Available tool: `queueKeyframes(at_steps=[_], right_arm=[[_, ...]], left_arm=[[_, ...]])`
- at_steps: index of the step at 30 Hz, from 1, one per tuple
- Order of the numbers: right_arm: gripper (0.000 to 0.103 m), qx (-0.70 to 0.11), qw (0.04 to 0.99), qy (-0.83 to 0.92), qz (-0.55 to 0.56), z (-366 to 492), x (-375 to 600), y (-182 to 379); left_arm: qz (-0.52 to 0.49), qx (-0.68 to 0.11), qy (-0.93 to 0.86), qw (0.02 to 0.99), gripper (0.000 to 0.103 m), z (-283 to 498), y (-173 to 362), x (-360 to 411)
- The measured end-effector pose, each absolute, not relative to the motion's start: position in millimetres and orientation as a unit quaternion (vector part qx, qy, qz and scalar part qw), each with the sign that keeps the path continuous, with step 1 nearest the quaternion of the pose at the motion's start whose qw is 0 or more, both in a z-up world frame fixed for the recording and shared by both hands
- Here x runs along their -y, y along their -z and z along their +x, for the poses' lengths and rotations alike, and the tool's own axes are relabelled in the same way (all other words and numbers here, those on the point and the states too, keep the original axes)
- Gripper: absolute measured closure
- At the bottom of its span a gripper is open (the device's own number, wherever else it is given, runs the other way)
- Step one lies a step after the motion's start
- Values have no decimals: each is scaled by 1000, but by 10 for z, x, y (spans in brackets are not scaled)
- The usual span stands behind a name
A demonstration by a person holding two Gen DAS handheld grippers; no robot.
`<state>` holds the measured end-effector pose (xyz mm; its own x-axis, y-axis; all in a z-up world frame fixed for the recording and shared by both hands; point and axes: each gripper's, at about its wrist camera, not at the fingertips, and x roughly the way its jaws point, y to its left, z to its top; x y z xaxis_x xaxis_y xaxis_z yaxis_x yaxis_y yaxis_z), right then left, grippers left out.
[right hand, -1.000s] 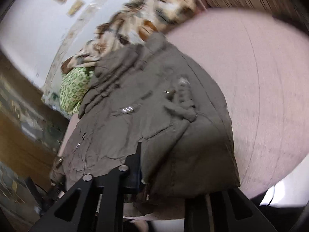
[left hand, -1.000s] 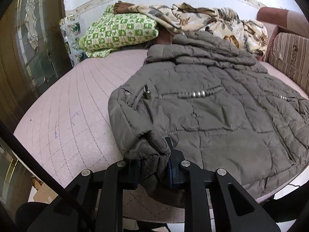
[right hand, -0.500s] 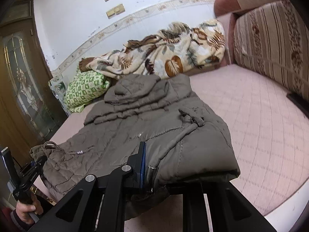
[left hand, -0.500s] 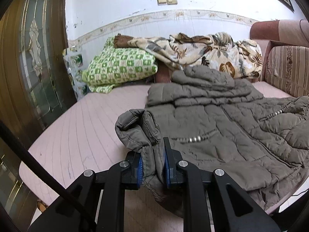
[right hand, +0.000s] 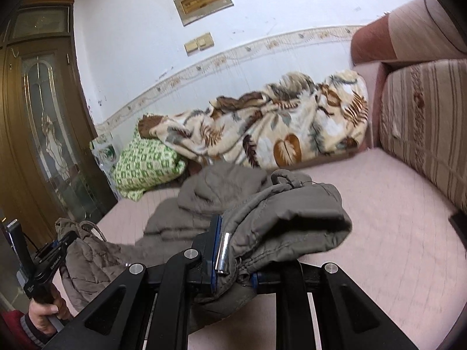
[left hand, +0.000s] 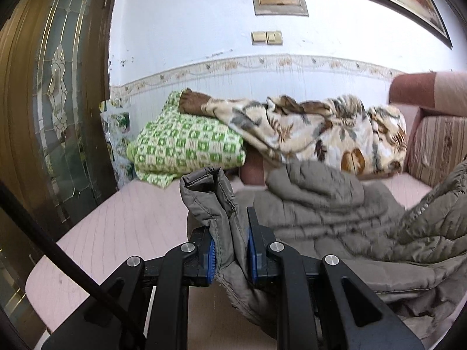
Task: Fold large clothes
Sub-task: 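Lift the held hem with both tools and fold it over the jacket body, then lower the folded half onto the jacket and open both tools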
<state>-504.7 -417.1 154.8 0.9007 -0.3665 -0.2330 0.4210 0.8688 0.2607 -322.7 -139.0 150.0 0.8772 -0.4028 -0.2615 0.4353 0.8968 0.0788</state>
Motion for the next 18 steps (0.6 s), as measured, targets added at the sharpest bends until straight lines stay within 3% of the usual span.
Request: queueKeyframes(at_steps=[8, 18], right_arm=[[86, -76, 965, 204, 146, -4525, 4617, -2037], [86, -113, 956, 211, 168, -3332, 5629, -2236]], left_arm=[[51, -115, 214, 969, 86, -2521, -1916, 1850], [60, -189, 199, 960, 86, -1087, -1971, 2780]])
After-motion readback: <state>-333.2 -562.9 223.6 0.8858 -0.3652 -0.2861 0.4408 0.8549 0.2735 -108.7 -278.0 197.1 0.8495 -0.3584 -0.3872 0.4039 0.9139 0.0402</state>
